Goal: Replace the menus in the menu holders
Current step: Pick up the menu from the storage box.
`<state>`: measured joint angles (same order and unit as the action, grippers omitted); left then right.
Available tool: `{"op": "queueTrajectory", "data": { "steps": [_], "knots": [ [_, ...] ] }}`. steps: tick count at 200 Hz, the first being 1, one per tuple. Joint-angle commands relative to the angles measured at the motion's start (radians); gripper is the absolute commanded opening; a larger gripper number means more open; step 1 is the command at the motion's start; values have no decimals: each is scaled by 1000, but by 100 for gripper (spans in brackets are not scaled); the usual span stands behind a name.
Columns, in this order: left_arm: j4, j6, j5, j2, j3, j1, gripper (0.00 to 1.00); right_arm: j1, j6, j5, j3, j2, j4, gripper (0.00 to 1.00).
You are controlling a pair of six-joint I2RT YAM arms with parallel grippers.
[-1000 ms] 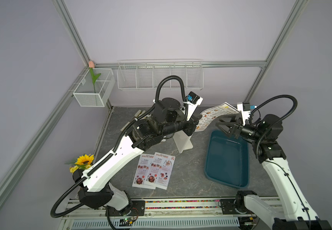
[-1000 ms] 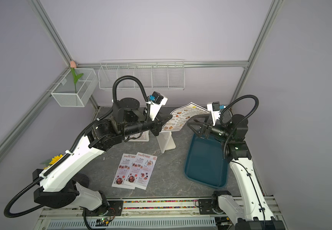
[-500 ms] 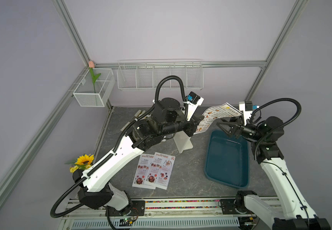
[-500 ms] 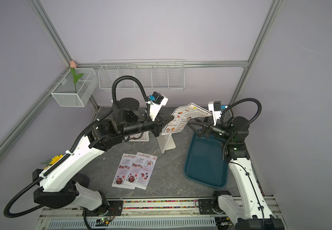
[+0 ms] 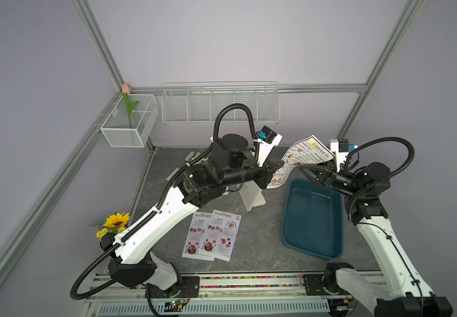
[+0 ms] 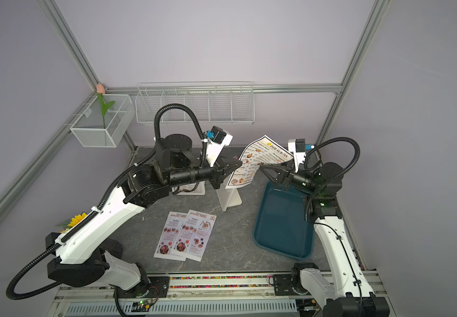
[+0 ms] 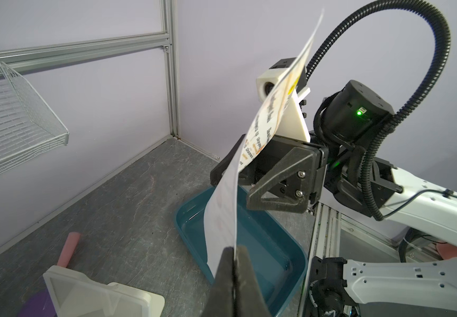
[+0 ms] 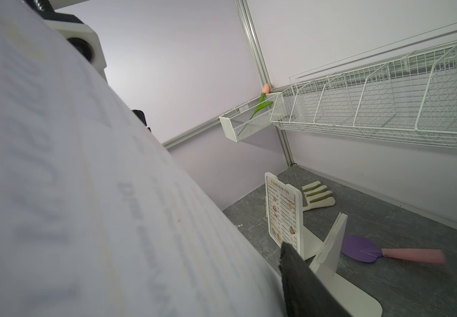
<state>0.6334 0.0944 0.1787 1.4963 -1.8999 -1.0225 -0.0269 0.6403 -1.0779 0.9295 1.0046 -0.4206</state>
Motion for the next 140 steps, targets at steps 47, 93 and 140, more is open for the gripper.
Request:
{"op": "queueTrajectory", "data": {
  "steps": [47, 93, 140],
  "knots": [
    [-89, 64, 86, -6, 4, 22, 0, 19, 21, 25, -28, -57, -14, 66],
    [-104, 77, 99, -1, 31, 28, 0, 18, 96, 21, -36, -46, -130, 56],
    [-123, 91, 86, -37, 90, 46, 0, 29, 57, 42, -14, -40, -43, 34]
  ]
}}
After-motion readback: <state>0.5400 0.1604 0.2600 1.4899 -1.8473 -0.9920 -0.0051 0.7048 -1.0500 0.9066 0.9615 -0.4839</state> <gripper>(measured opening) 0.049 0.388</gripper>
